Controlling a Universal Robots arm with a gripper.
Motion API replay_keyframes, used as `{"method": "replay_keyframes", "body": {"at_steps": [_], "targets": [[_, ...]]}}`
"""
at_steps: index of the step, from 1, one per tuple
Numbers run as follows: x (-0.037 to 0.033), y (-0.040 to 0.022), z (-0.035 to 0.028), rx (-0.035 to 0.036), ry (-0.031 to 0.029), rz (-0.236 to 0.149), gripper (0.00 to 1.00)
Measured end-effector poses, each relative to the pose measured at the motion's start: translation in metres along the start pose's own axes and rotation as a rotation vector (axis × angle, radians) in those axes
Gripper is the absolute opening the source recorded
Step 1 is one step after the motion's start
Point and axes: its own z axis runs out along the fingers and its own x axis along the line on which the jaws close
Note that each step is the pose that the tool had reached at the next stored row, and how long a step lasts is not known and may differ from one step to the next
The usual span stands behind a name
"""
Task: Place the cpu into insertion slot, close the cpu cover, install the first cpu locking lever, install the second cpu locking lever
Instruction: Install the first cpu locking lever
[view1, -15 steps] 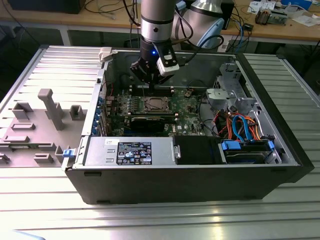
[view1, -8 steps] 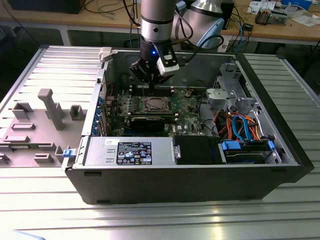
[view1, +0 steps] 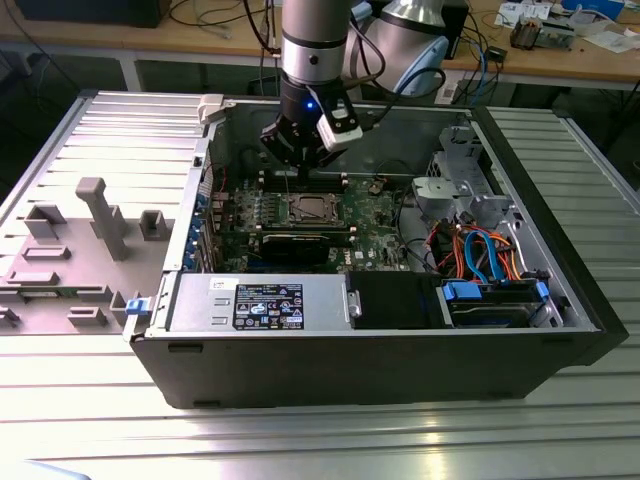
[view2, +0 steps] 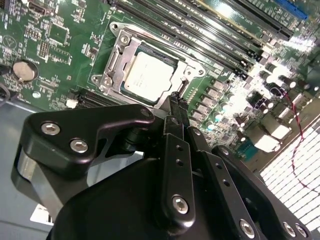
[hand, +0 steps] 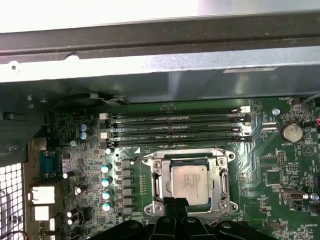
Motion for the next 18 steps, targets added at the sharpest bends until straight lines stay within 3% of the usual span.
{"method": "replay_keyframes", "body": {"at_steps": [11, 14, 18], "targets": [[0.0132, -0.0003, 0.0004, -0.0003, 0.0, -0.033, 0.11], [0.0133, -0.0004, 0.0008, 0.0016, 0.0001, -0.11, 0.11], [0.0172, -0.0004, 0.0011, 0.0017, -0.0001, -0.13, 0.11]]}}
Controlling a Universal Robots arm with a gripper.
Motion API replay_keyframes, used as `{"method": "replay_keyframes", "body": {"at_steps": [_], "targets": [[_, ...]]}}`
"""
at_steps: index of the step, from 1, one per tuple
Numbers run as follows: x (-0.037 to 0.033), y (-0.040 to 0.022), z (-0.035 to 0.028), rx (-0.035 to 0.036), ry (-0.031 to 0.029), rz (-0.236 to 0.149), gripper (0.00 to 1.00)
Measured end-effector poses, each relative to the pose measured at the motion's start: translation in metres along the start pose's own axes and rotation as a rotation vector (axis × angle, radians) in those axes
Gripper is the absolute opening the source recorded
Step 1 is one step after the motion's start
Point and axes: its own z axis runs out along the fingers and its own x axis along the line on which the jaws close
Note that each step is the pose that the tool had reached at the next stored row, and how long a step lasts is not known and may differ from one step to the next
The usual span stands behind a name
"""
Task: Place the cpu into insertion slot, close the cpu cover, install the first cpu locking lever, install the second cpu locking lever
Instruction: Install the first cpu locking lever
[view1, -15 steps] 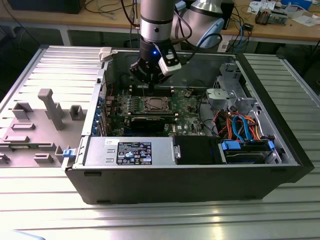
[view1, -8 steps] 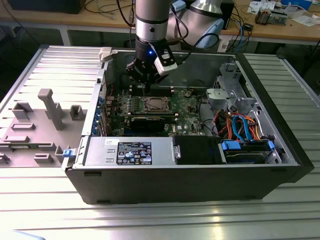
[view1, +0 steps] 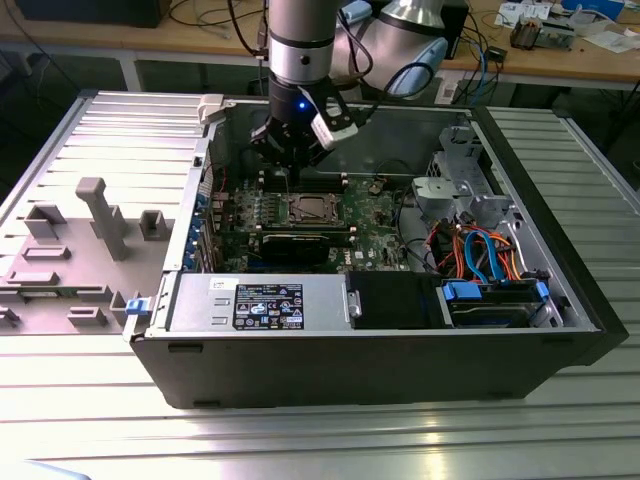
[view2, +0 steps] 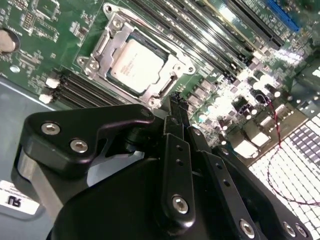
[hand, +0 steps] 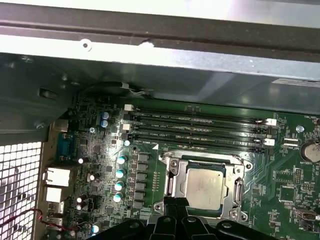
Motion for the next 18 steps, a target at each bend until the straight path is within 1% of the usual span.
{"method": "replay_keyframes", "body": {"at_steps": [1, 2, 3, 4, 7, 10, 11, 12, 15, 18], "targets": [[0.003, 0.0003, 0.0, 0.0001, 0.0001, -0.001, 0.11], [0.015, 0.0016, 0.0003, 0.0001, 0.0, -0.003, 0.11], [0.0186, 0.0023, 0.0004, -0.0005, -0.0029, -0.003, 0.11], [0.0199, 0.0024, -0.0002, 0.0003, -0.0106, -0.003, 0.11], [0.0225, 0.0028, -0.0003, 0.0018, -0.0248, -0.003, 0.11], [0.0238, 0.003, -0.0002, 0.0022, -0.0325, -0.002, 0.11], [0.0244, 0.003, -0.0002, 0.0022, -0.0383, -0.002, 0.11], [0.0245, 0.0031, -0.0001, 0.0021, -0.0404, -0.002, 0.11], [0.0246, 0.003, -0.0002, 0.0024, -0.0423, -0.002, 0.11], [0.0246, 0.0031, -0.0002, 0.0024, -0.0426, -0.002, 0.11]]}}
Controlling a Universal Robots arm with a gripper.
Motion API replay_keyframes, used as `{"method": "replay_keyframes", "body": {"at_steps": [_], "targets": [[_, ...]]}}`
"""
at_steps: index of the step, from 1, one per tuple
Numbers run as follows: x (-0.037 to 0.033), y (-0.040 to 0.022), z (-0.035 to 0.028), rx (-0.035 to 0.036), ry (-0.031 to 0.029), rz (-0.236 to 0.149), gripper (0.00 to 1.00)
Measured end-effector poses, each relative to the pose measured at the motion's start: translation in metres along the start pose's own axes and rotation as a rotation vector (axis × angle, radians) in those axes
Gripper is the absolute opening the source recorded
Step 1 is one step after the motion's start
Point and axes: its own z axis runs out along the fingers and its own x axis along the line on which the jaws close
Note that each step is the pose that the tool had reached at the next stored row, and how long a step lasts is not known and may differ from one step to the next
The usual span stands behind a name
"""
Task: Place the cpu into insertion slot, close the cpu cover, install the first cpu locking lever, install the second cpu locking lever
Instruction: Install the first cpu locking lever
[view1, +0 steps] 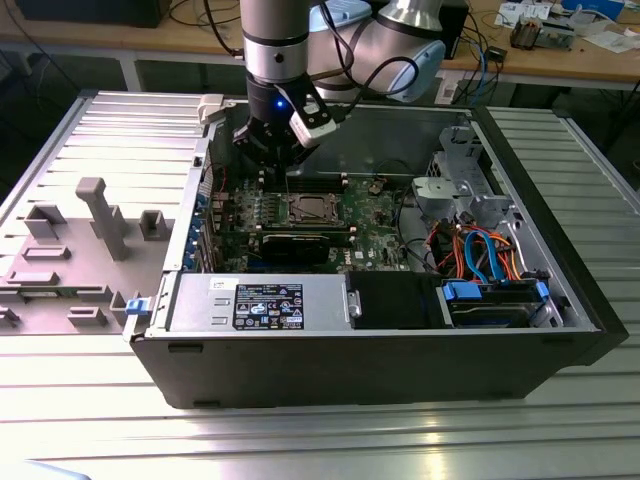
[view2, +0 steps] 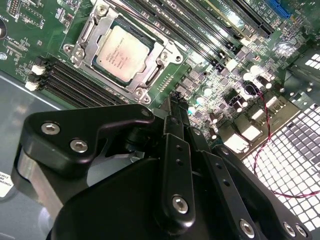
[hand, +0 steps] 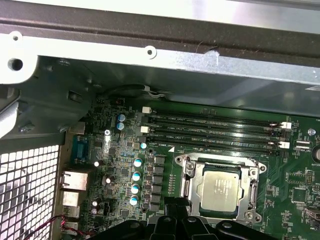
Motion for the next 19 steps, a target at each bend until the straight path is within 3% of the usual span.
{"method": "replay_keyframes", "body": {"at_steps": [8, 19], "targets": [[0.0001, 0.0008, 0.0, 0.0002, -0.0003, 0.0, 0.11], [0.0014, 0.0143, 0.0001, 0.0004, -0.0004, 0.005, 0.11]]}}
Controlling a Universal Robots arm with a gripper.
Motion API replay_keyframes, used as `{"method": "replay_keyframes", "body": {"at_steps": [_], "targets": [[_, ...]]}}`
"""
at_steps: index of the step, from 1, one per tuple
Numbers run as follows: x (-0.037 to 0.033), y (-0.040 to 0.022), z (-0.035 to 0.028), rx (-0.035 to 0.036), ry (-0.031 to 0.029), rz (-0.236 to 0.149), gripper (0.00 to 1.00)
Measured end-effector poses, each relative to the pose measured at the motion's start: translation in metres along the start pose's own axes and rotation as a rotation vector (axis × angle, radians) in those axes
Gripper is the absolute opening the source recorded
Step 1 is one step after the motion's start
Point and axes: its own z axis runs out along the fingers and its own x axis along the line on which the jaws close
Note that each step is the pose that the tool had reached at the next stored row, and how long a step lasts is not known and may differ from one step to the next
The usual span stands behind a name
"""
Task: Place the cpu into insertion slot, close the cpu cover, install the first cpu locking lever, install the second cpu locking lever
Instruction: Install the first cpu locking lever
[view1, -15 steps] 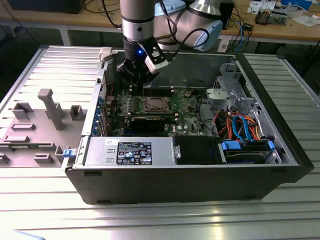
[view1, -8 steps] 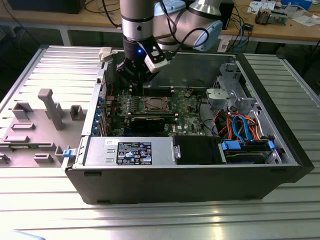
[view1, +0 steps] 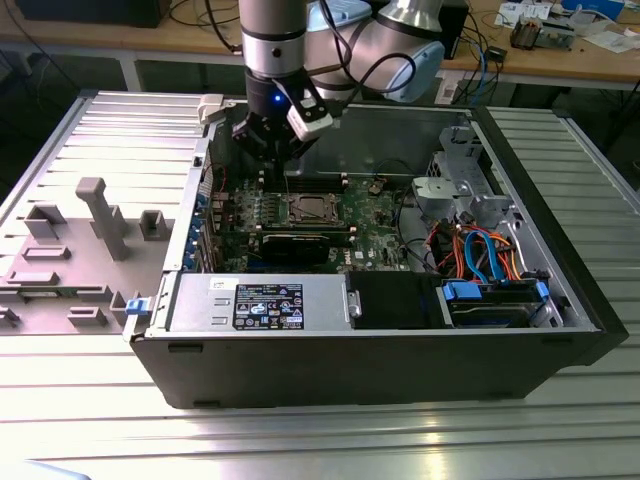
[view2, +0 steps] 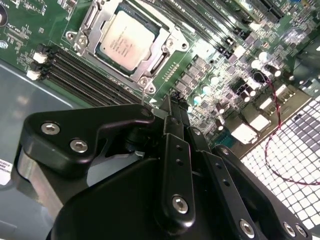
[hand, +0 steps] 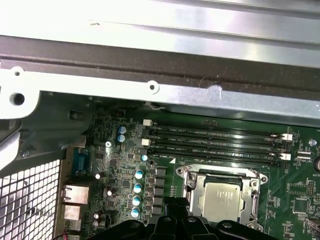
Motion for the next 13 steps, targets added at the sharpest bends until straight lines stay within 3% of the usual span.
{"method": "replay_keyframes", "body": {"at_steps": [13], "targets": [[0.0, 0.0128, 0.0001, -0.0001, 0.0, 0.0, 0.11]]}}
